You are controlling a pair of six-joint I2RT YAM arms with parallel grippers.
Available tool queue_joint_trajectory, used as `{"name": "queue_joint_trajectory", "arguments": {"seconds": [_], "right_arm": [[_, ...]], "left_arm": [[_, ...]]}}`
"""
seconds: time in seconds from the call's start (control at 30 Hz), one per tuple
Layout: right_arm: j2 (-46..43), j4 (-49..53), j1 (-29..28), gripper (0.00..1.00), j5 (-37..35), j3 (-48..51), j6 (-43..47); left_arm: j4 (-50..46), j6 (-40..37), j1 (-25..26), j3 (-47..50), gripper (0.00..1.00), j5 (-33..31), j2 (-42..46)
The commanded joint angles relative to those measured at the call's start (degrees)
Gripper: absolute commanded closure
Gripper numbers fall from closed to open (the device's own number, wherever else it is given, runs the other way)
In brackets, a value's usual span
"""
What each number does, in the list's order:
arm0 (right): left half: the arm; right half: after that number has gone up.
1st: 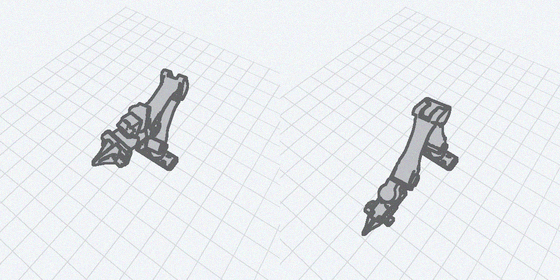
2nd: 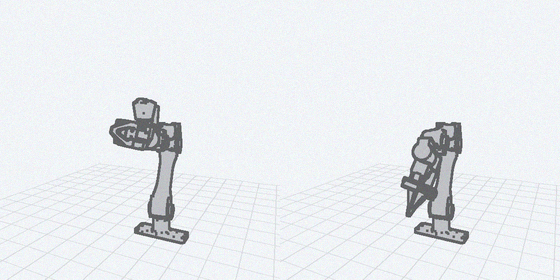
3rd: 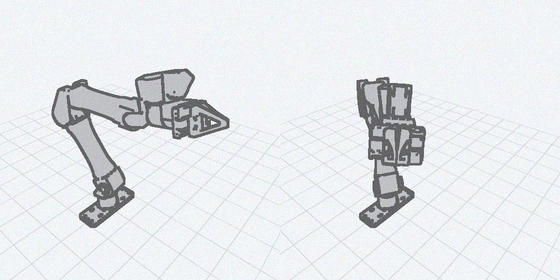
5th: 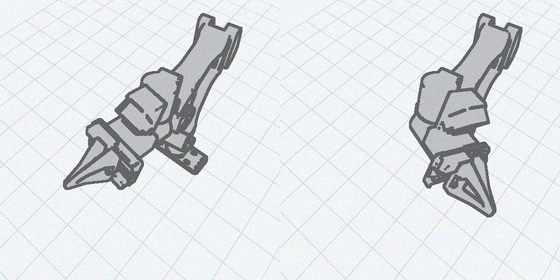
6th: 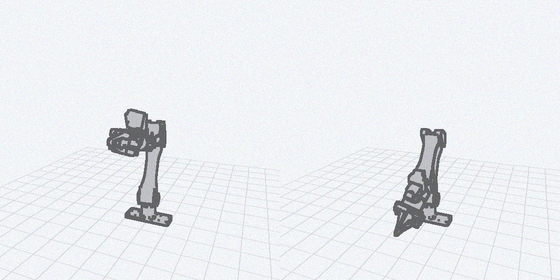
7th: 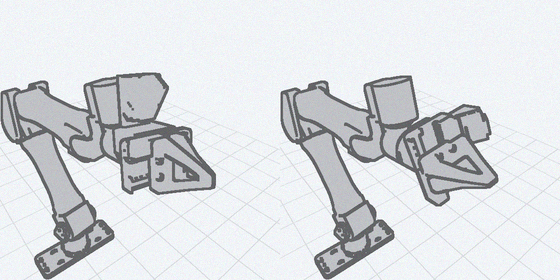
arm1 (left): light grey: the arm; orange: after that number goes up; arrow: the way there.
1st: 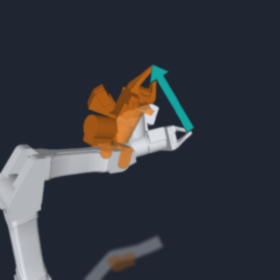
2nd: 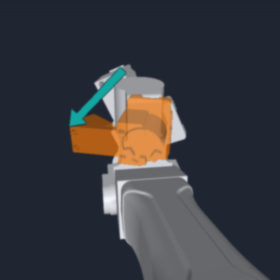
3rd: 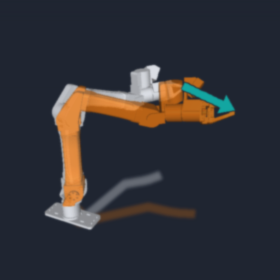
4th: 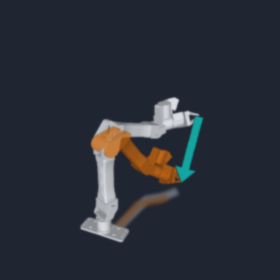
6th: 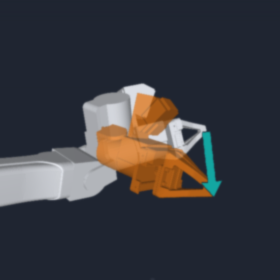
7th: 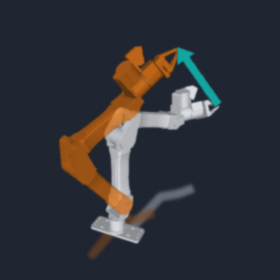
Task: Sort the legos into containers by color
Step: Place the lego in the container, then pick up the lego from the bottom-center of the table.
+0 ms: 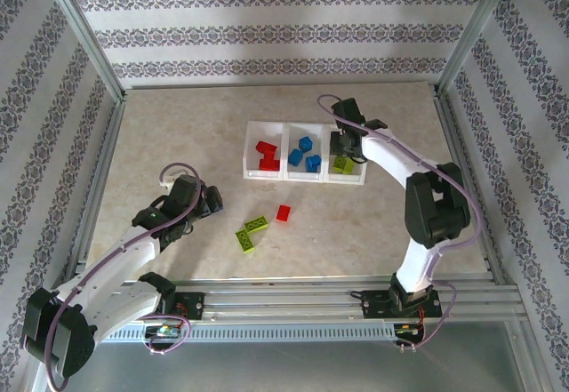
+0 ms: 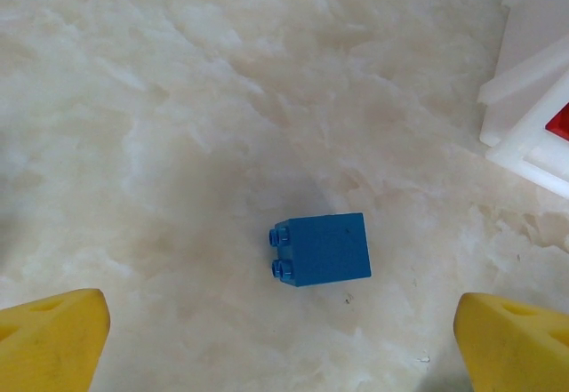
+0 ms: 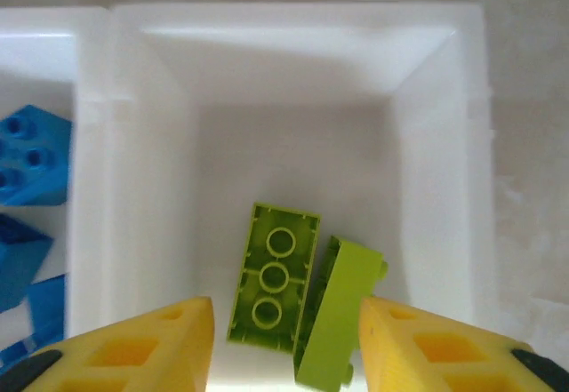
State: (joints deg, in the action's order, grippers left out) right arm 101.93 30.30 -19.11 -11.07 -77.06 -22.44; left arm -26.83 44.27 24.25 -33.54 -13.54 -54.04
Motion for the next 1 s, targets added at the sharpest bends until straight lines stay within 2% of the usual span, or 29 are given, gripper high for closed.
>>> {"name": "queue_joint_trajectory", "arguments": {"seconds": [0.0, 0.17, 0.33, 0.63, 0.77, 0.97], "right_arm": [[-5.6, 1.2, -1.7, 0.47, -0.9, 2.3, -1.0], [-11.0, 1.6, -5.6, 0.29, -1.3, 6.9, -3.7], [-14.5, 2.1, -12.4, 0.02, -3.1, 10.1, -6.2], [-14.4, 6.7, -28.7, 0.02, -2.9, 10.9, -18.2], [-13.0, 6.7, -33.9, 0.02, -0.6, 10.5, -23.2], [-9.4, 7.1, -39.8, 0.02, 1.7, 8.2, -26.0]], "left_arm": [[-1.4, 1.2, -0.8, 0.0, 0.0, 0.4, 0.2], [-0.3, 2.0, -1.0, 0.8, 0.0, 0.8, -0.2], [0.6, 2.6, -1.3, 1.4, 0.0, 1.4, -0.8], [0.1, 4.8, -2.1, 3.1, 0.0, 0.3, -0.1], [0.6, 5.1, -2.6, 4.1, 0.0, 0.3, 0.7], [1.3, 4.9, -3.5, 4.3, 0.0, 0.5, 0.4]]}}
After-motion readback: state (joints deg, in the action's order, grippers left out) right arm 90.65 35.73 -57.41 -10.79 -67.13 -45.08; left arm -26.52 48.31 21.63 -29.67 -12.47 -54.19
